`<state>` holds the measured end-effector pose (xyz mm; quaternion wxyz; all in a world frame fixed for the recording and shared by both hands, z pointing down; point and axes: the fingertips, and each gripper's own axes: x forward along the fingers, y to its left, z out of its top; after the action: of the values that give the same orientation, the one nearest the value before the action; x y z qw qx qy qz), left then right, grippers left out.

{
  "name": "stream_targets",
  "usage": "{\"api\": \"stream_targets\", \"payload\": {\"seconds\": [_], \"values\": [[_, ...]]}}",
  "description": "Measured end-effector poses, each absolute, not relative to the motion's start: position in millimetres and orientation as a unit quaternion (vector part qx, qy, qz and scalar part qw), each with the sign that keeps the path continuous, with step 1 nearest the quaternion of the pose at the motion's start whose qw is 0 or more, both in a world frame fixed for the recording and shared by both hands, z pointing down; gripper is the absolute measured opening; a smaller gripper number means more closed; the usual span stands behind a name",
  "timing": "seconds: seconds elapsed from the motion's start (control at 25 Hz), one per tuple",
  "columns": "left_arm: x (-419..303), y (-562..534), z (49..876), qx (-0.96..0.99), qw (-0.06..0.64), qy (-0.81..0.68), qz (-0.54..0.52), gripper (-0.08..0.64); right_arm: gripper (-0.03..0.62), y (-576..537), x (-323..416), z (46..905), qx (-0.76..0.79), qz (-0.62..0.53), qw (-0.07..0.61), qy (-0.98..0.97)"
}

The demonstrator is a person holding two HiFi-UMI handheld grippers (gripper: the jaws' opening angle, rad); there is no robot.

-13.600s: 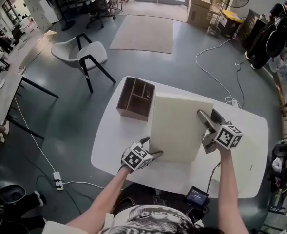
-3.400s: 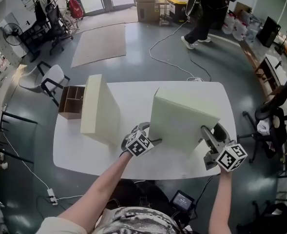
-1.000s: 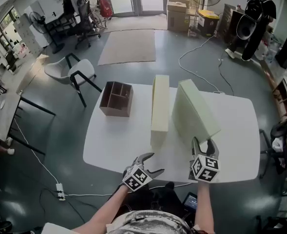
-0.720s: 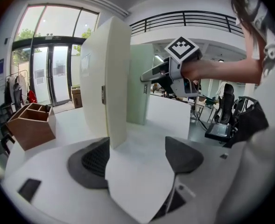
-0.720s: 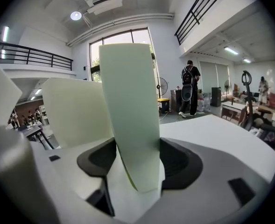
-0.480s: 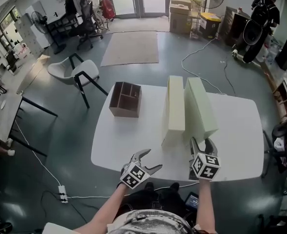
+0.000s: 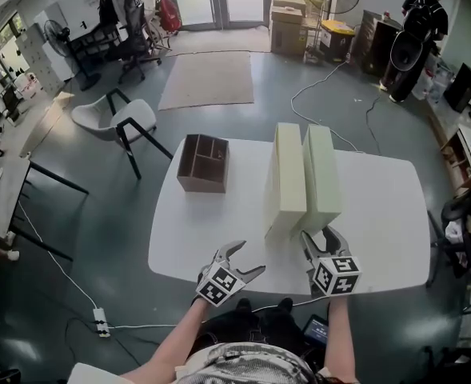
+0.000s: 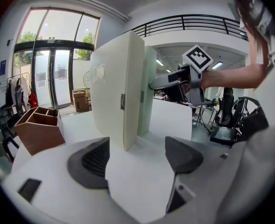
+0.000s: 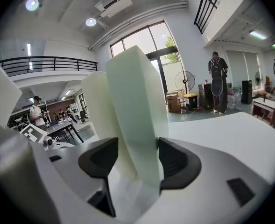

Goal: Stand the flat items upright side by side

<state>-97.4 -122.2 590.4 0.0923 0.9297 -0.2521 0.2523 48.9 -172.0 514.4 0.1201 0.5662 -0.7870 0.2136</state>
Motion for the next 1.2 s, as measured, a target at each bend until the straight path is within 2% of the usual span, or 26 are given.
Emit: {"api": "stream_targets", "payload": {"seconds": [1.2], "values": [[-109,-98,566,0.939,0.098,-0.249,0.215,0.380,0.259,-150,43,518,0.576,0.199,0.155,-0.778]]}}
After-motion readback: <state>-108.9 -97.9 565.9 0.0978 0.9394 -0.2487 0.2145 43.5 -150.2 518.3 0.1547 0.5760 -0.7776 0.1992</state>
